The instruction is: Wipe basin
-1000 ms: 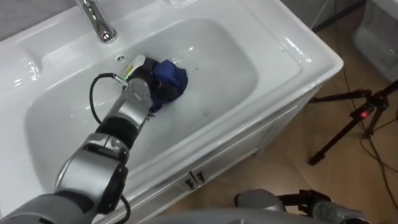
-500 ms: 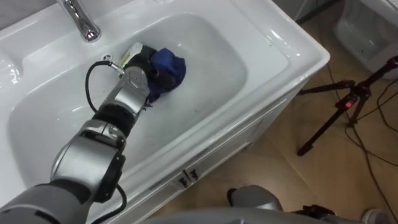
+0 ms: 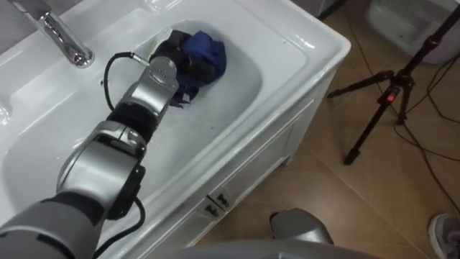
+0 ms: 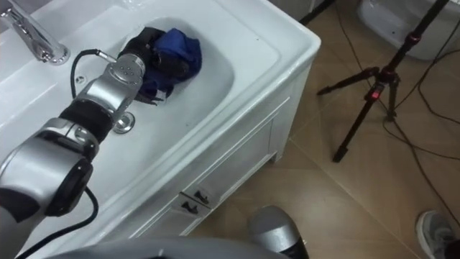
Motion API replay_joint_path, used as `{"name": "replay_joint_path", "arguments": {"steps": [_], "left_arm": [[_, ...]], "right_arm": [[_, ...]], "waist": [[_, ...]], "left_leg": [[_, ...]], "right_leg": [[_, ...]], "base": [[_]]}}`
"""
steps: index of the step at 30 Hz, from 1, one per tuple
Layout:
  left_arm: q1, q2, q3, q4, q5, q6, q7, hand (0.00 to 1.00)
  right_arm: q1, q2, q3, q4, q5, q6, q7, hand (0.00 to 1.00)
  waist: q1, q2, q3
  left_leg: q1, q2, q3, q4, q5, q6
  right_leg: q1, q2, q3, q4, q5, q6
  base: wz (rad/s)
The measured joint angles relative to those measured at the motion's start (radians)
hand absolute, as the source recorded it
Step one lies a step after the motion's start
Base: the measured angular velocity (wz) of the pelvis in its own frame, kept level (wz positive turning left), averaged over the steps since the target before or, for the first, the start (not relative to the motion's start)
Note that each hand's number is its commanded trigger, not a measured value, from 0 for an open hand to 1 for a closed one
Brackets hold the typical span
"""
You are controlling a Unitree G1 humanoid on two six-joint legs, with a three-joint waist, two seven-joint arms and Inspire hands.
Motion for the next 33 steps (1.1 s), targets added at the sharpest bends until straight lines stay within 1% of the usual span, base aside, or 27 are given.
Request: {"name": "replay_joint_path", "arguments": {"steps": [3,4,5,6,9,11,14,17,19,20,21,23,26,28,30,31,32,33], "left_arm": [[0.0,0.001,-0.012,0.0,-0.034,-0.008,0.001,1.0],[0.0,0.003,-0.019,0.0,-0.037,-0.014,0.001,1.0],[0.0,0.004,-0.019,0.0,-0.037,-0.02,0.001,1.0],[0.0,0.004,-0.019,0.0,-0.037,-0.021,0.001,1.0],[0.0,0.005,-0.027,-0.014,-0.037,-0.021,0.001,1.0],[0.0,0.017,-0.05,-0.041,-0.035,-0.021,0.003,1.0],[0.0,0.024,-0.05,-0.095,-0.033,-0.021,0.003,1.0],[0.0,0.03,-0.052,-0.125,-0.036,-0.021,0.003,1.0],[0.0,0.03,-0.055,-0.137,-0.037,-0.021,0.003,1.0],[-0.001,0.031,-0.057,-0.14,-0.037,-0.026,0.003,1.0],[-0.001,0.03,-0.059,-0.141,-0.037,-0.028,0.003,1.0],[-0.001,0.029,-0.06,-0.146,-0.037,-0.032,0.003,1.0],[-0.002,0.026,-0.061,-0.146,-0.033,-0.037,0.003,1.0],[-0.002,0.023,-0.061,-0.144,-0.033,-0.037,0.003,1.0],[-0.001,0.019,-0.061,-0.139,-0.037,-0.038,0.001,1.0],[0.0,0.009,-0.06,-0.122,-0.033,-0.04,0.0,1.0],[0.001,0.001,-0.056,-0.106,-0.033,-0.04,-0.001,1.0],[0.007,-0.006,-0.053,-0.102,-0.033,-0.042,-0.002,1.0]], "right_arm": [[-0.008,-0.008,0.0,-0.002,-0.012,-0.008,0.003,0.0],[-0.009,-0.012,0.0,-0.007,-0.014,-0.009,0.004,0.0],[-0.009,-0.013,0.0,-0.01,-0.017,-0.009,0.008,0.0],[-0.008,-0.013,0.0,-0.014,-0.02,-0.009,0.01,0.0],[0.005,-0.02,0.0,-0.054,-0.033,-0.008,0.009,0.0],[0.006,-0.025,0.001,-0.08,-0.046,-0.009,0.009,0.0],[0.006,-0.029,0.0,-0.084,-0.072,-0.011,0.008,0.0],[0.012,-0.03,-0.001,-0.083,-0.095,-0.008,0.007,0.0],[0.019,-0.029,-0.001,-0.083,-0.11,-0.006,0.007,0.0],[0.023,-0.029,-0.001,-0.083,-0.118,-0.003,0.007,0.0],[0.025,-0.029,-0.001,-0.084,-0.121,0.0,0.007,0.0],[0.03,-0.027,0.0,-0.086,-0.127,0.009,0.007,0.0],[0.04,-0.022,0.0,-0.1,-0.13,0.019,0.009,0.0],[0.042,-0.019,0.001,-0.102,-0.129,0.03,0.01,0.0],[0.045,-0.018,0.001,-0.101,-0.128,0.036,0.01,0.0],[0.052,-0.018,0.001,-0.103,-0.129,0.036,0.009,0.0],[0.058,-0.018,0.001,-0.115,-0.13,0.037,0.009,0.0],[0.069,-0.016,0.001,-0.131,-0.13,0.04,0.009,0.0]], "waist": [[0.0,0.009,0.0013],[0.0,0.015,-0.0006],[0.0,0.016,0.0001],[0.0,0.018,-0.0016],[0.0,0.018,-0.0016],[0.001,0.018,-0.0015],[0.002,0.018,-0.0016],[-0.001,0.017,-0.0012],[-0.003,0.015,0.0003],[-0.006,0.011,0.0032],[-0.007,0.01,0.0035],[-0.017,0.005,0.0073],[-0.023,0.004,0.0078],[-0.021,0.003,0.0086],[-0.018,-0.003,0.0122],[-0.014,-0.007,0.0122],[-0.007,-0.013,0.0147],[0.004,-0.016,0.0138]], "left_leg": [[-0.001,0.0,0.0,0.0,0.0,0.0],[-0.001,0.001,-0.001,0.0,0.0,0.0],[-0.001,0.001,-0.001,-0.001,0.0,0.0],[-0.001,0.001,-0.001,-0.001,0.0,0.0],[-0.002,0.001,-0.002,-0.001,-0.002,0.001],[-0.002,0.0,-0.002,-0.001,-0.004,0.001],[0.0,0.0,-0.004,-0.003,-0.005,0.001],[0.005,0.001,-0.01,-0.003,-0.005,0.001],[0.014,0.0,-0.011,-0.003,-0.005,0.001],[0.018,0.0,-0.011,-0.004,-0.005,0.001],[0.021,0.0,-0.011,-0.004,-0.005,0.001],[0.033,0.0,-0.011,-0.007,-0.006,0.0],[0.035,0.0,-0.01,-0.009,-0.008,0.0],[0.038,0.0,-0.011,-0.01,-0.008,0.0],[0.05,0.0,-0.01,-0.009,-0.008,0.0],[0.059,0.0,-0.01,-0.01,-0.008,0.0],[0.069,0.0,-0.01,-0.01,-0.008,0.0],[0.072,0.0,-0.007,-0.014,-0.011,-0.002]], "right_leg": [[0.0,0.0,0.0,0.0,0.0,0.0],[0.002,0.0,-0.001,0.001,0.0,0.0],[0.002,0.0,-0.001,0.001,0.0,0.0],[0.002,0.0,-0.001,0.001,0.0,0.0],[0.002,-0.001,-0.003,-0.001,0.0,0.0],[0.002,-0.001,-0.004,-0.001,-0.001,0.001],[0.006,-0.001,-0.005,-0.003,-0.001,0.002],[0.014,-0.002,-0.008,-0.006,-0.001,0.002],[0.026,-0.002,-0.009,-0.008,-0.003,0.003],[0.037,-0.003,-0.01,-0.014,-0.004,0.003],[0.041,-0.004,-0.01,-0.016,-0.004,0.003],[0.054,-0.005,-0.013,-0.021,-0.004,0.004],[0.056,-0.003,-0.012,-0.02,-0.005,0.004],[0.058,-0.003,-0.012,-0.019,-0.005,0.004],[0.066,-0.002,-0.012,-0.018,-0.005,0.004],[0.076,-0.001,-0.012,-0.018,-0.006,0.003],[0.084,-0.001,-0.011,-0.018,-0.007,0.004],[0.084,0.001,-0.008,-0.02,-0.009,0.003]], "base": [[0.0],[0.0],[0.0],[0.0],[0.0],[0.0],[0.0],[0.04],[0.03],[0.0],[0.0],[0.0],[0.0],[0.0],[0.0],[-0.03],[-0.08],[-0.08]]}}
